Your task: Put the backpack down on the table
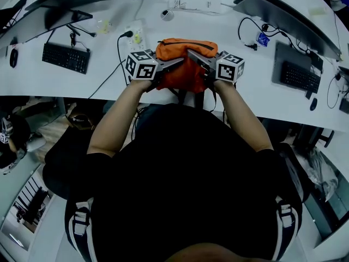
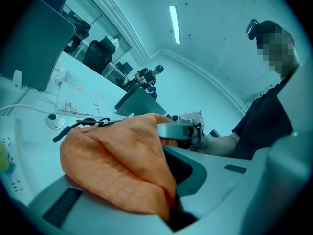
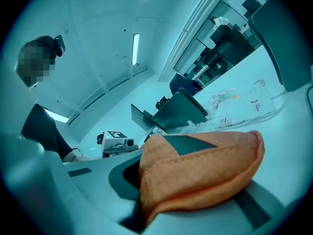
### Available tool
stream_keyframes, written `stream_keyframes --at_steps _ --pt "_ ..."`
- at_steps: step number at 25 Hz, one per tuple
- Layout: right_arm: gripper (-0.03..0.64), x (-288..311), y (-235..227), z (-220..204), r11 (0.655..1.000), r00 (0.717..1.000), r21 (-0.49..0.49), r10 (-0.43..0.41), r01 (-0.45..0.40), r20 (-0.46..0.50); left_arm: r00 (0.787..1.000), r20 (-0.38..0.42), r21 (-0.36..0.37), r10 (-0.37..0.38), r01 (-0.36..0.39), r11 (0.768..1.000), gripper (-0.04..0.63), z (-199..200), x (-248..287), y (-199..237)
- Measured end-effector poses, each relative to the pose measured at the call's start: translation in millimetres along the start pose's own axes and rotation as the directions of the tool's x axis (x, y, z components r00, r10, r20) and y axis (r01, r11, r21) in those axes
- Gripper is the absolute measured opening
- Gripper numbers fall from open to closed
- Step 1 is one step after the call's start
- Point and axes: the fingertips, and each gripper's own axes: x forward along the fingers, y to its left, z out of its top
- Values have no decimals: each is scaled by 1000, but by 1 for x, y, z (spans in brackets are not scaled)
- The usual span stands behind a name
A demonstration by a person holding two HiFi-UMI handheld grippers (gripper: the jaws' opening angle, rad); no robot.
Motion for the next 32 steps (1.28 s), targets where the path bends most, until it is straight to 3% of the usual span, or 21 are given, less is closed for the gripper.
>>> stream_keyframes --at_steps 32 --pt "46 51 -78 -7 996 996 -71 -59 54 -63 997 32 -83 63 -61 995 69 -6 9 94"
